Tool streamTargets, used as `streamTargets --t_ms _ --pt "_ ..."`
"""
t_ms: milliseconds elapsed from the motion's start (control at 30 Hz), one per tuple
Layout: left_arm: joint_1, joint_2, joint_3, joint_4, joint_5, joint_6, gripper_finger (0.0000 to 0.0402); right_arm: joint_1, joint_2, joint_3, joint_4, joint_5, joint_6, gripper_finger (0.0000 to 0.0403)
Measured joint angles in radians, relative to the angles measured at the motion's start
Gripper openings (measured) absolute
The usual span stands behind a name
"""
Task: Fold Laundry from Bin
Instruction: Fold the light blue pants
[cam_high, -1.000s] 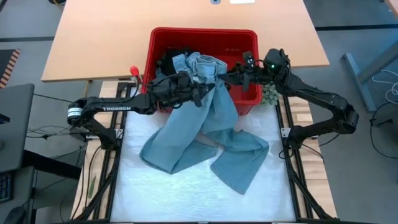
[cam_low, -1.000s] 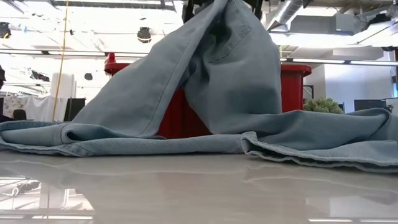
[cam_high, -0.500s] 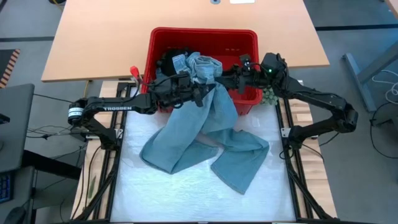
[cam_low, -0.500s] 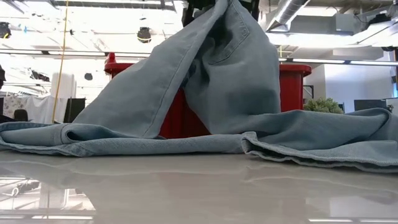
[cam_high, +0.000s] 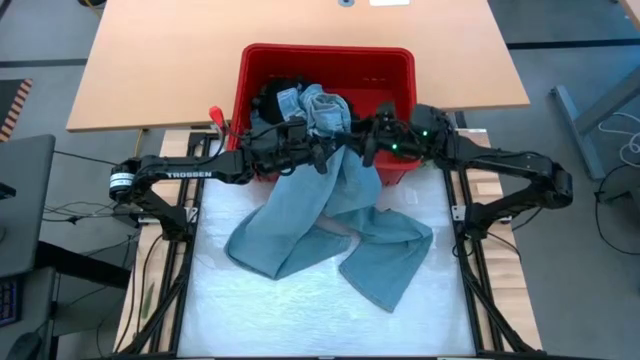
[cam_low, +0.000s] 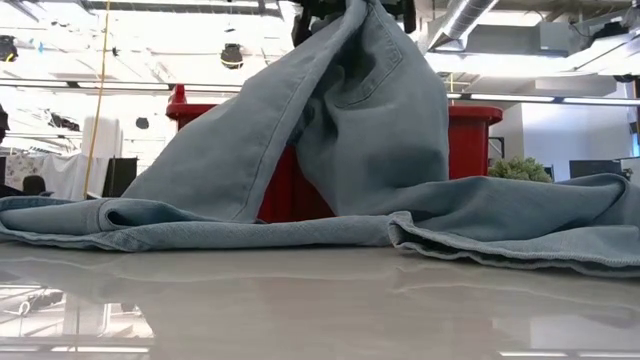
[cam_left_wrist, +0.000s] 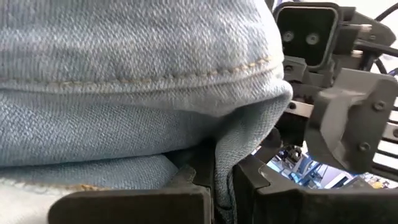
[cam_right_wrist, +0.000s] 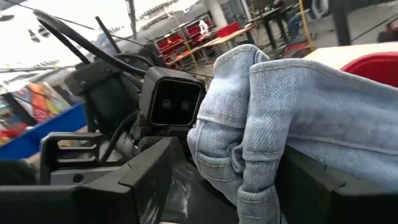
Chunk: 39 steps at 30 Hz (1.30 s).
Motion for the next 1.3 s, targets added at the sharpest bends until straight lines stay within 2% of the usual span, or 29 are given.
streamTargets --t_ms 200,367,467,633,767,833,967,1033,1100,1200,1300 --pt "0.0 0.001 0.0 -0.026 0.002 0.006 0.0009 0.026 0.042 0.031 -0.038 0.051 -0.056 0.0277" --pt "-0.004 0.001 0.0 -0.025 0.023 0.048 0.0034 0.027 0.069 0.051 -0.048 0.073 -0.079 0.0265" --pt "-0.01 0.001 0.0 -0.027 0.026 0.087 0.0061 0.027 0.065 0.052 -0.049 0.088 -0.082 0.0217" --pt "-0.013 0.0 0.0 -0.021 0.044 0.109 0.0116 0.012 0.032 0.051 -0.064 0.089 -0.11 0.0064" --pt "0.004 -0.031 0.0 -0.071 0.134 0.078 0.0151 0.005 -0.024 0.077 -0.079 0.074 -0.177 0.0065" --pt "0.018 -0.067 0.0 -0.06 0.214 0.064 0.0161 0.002 -0.052 0.122 -0.075 -0.006 -0.231 0.0065" --pt "0.025 -0.157 0.0 0.029 0.345 0.076 0.0166 0.032 -0.087 0.261 -0.017 -0.257 -0.357 0.0065" --pt "0.019 -0.205 0.0 0.132 0.423 0.087 0.0166 0.062 -0.093 0.34 -0.009 -0.385 -0.409 0.0065" --pt "0.014 -0.259 0.0 0.242 0.494 0.086 0.0166 0.09 -0.09 0.409 -0.014 -0.465 -0.433 0.0065" --pt "0.005 -0.342 0.0 0.282 0.49 0.09 0.0166 0.131 -0.08 0.494 -0.02 -0.544 -0.449 0.0065" --pt "-0.027 -0.39 0.0 0.176 0.373 0.158 0.0167 0.169 -0.064 0.549 -0.017 -0.564 -0.448 0.0065"
